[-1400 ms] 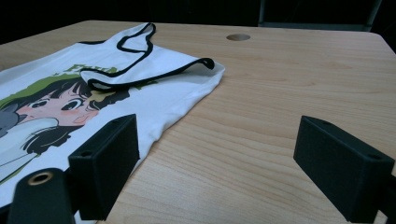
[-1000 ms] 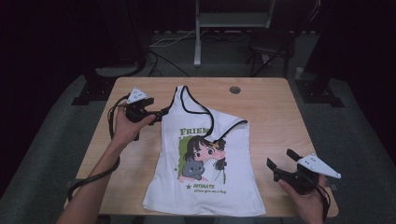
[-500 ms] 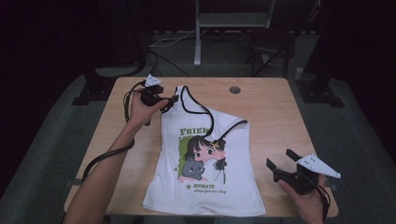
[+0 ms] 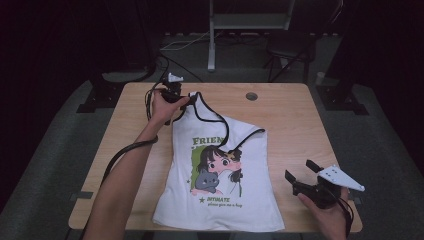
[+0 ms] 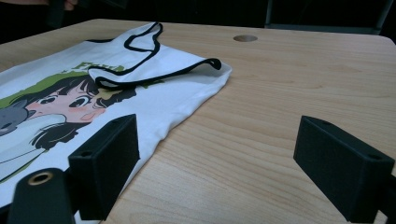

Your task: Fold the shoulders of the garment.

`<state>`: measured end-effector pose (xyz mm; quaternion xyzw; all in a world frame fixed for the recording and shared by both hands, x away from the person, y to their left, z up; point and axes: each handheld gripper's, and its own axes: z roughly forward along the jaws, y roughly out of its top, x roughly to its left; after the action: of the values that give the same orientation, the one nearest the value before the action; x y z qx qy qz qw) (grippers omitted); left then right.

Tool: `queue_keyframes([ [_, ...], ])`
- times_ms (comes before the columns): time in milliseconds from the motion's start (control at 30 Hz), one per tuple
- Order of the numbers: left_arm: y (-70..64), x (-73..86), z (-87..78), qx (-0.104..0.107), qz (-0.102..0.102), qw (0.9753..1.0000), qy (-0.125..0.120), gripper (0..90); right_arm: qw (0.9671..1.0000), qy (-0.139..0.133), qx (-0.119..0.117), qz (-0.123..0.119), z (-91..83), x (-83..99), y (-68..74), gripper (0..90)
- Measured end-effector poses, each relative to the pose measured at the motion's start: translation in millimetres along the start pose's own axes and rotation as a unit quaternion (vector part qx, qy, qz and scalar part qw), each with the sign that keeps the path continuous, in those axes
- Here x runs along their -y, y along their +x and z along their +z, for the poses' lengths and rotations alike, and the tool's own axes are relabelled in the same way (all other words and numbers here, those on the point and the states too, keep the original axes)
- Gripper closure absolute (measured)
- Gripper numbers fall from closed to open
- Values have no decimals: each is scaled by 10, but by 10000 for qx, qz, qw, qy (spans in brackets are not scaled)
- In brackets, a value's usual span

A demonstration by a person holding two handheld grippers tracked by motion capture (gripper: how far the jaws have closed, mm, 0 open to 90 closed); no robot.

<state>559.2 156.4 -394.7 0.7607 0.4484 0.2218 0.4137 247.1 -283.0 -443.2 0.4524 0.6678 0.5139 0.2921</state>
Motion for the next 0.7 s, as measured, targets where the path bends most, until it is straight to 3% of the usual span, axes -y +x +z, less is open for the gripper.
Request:
queue_keyframes([
  [333,51,76,254,-155,-59,9992,355,207,10000,28,-12,-8,5,-1,3,138],
  [367,52,84,263,-180,-50,9993,321,235,10000,27,-15,-3,5,-2,1,138],
  [400,61,91,273,-178,-64,9993,336,323,10000,31,-18,2,5,-2,1,138],
  [467,74,107,303,-169,-176,9989,389,336,10000,32,-21,1,6,-2,1,138],
  [567,71,125,342,-144,-188,9983,533,345,10000,25,-24,-16,5,-1,3,138],
  [633,56,130,355,-125,-202,9981,568,426,10000,22,-21,-20,4,-1,4,138],
  [700,48,131,369,-120,-246,9978,603,434,10000,20,-28,-22,4,-1,3,138],
])
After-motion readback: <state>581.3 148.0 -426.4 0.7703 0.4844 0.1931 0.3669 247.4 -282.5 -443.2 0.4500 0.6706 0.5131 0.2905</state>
